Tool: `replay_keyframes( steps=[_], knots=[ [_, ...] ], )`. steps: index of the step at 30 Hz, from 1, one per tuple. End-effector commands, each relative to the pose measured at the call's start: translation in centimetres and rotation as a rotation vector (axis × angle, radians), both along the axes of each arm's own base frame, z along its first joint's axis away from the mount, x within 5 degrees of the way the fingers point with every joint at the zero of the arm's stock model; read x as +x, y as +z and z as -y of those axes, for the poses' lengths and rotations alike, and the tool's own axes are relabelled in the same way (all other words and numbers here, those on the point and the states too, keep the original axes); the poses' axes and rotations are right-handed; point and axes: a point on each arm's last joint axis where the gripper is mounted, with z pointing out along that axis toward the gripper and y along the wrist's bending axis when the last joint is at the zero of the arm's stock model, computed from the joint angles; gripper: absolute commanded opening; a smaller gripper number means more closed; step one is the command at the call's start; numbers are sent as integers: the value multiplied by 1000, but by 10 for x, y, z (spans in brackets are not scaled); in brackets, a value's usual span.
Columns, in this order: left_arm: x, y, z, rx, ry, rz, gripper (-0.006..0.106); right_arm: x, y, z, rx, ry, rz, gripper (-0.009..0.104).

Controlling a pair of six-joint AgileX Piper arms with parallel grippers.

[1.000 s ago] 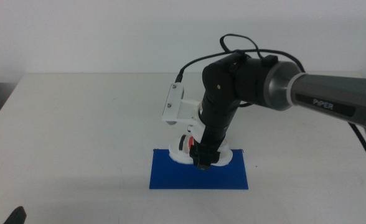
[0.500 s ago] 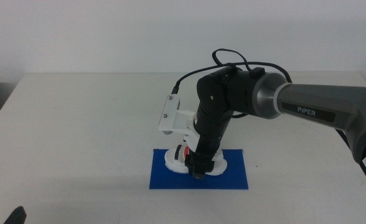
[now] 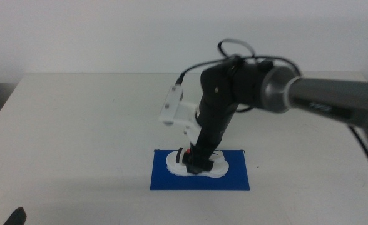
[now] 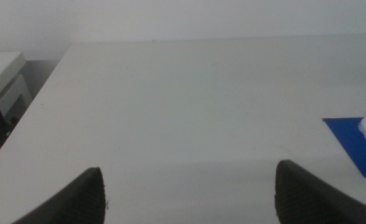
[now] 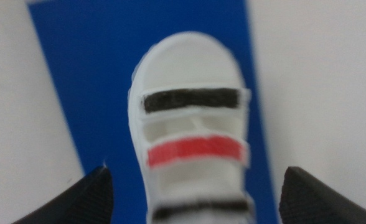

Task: Use one arm to grab the shoe from the table and place it on the mat.

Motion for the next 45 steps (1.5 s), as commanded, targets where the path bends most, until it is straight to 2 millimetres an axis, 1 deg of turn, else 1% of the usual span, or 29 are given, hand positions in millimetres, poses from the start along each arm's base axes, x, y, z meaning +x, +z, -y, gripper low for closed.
replay_keyframes(
  steps=[1,2,5,6,7,8,10,12,14,16,19,21,22,25,27,30,34,39,45],
  knots=[
    [1,6,0,-16,3,85,94,-9,73,8,111,-22,134,90],
    [1,6,0,-16,3,85,94,-13,85,11,122,-34,146,90],
    [1,6,0,-16,3,85,94,-30,129,24,181,-78,207,90],
    [1,6,0,-16,3,85,94,-36,142,30,200,-92,222,90],
    [1,6,0,-16,3,85,94,-39,154,39,221,-121,230,90],
    [1,6,0,-16,3,85,94,-40,165,50,245,-168,232,90],
    [1,6,0,-16,3,85,94,-46,186,79,286,-283,261,90],
    [1,6,0,-16,3,85,94,-55,198,107,332,-404,281,90],
    [1,6,0,-16,3,85,94,-69,205,137,372,-512,309,90],
    [1,6,0,-16,3,85,94,-88,209,168,419,-621,353,90],
    [1,6,0,-16,3,85,94,-120,209,208,503,-766,456,90],
    [1,6,0,-16,3,85,94,-140,204,226,544,-835,529,90],
    [1,6,0,-16,3,85,94,-152,200,234,562,-863,561,90],
    [1,6,0,-16,3,85,94,-179,184,246,594,-897,633,90],
    [1,6,0,-16,3,85,94,-195,172,250,621,-895,677,90],
    [1,6,0,-16,3,85,94,-217,159,251,711,-892,740,90],
    [1,6,0,-16,3,85,94,-241,139,253,799,-911,744,90],
    [1,6,0,-16,3,85,94,-256,114,255,794,-902,765,90],
    [1,6,0,-16,3,85,94,-279,100,261,876,-852,971,90]
  ],
)
